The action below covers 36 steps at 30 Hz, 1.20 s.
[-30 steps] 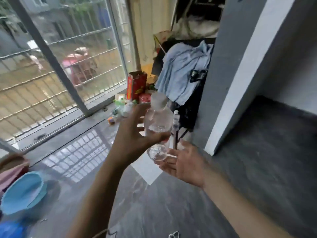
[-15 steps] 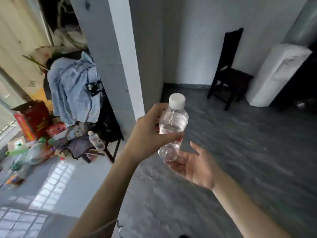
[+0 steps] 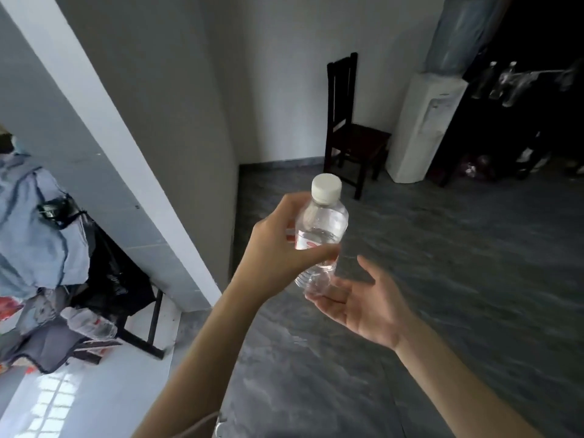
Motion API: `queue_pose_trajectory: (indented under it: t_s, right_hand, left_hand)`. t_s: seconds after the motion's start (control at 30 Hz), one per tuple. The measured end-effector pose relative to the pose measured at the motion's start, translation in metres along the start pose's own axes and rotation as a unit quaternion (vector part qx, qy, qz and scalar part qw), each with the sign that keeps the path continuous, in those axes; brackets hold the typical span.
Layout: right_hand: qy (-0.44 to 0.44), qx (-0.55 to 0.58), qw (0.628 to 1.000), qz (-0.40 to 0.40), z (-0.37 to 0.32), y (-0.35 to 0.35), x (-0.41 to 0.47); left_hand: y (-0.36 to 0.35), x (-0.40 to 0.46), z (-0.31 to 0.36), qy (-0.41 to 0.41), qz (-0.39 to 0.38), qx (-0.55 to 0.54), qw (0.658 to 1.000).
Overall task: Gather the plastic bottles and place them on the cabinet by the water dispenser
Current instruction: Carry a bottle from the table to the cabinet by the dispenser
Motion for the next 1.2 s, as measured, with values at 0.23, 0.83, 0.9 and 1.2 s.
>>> queue_pose_trajectory:
  t_s: [0.23,0.83,0.9,1.2]
  right_hand:
    - [0.027,0.049,0.998,0.01,-0.063,0.025,0.024]
    - [0.127,0.127,0.983,0.047,-0.278,0.054,0.139]
    - [0.127,0.127,0.982,0.056,-0.298,0.063,0.147]
    - [0.133,0.156,0.976,0.079,-0.409,0.132,0.181]
  left_hand:
    - [-0.042,0.082,-0.002,-0.021,-0.041,-0.011,0.999]
    - [-0.136,0.349,-0.017,-0.099,-0.151,-0.049,0.982]
    - [-0.148,0.37,-0.02,-0.098,-0.161,-0.052,0.981]
    - [-0.242,0.48,-0.021,-0.075,-0.197,-0.063,0.976]
Point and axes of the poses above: each hand's wrist, its own x-axis towards the middle knuckle, its own y-axis out of the back of the hand, z = x × y, the point moved 3 cm from there along x, towards the middle knuckle, and after that the axes turned 1 degree about x, right-handed, at the moved point
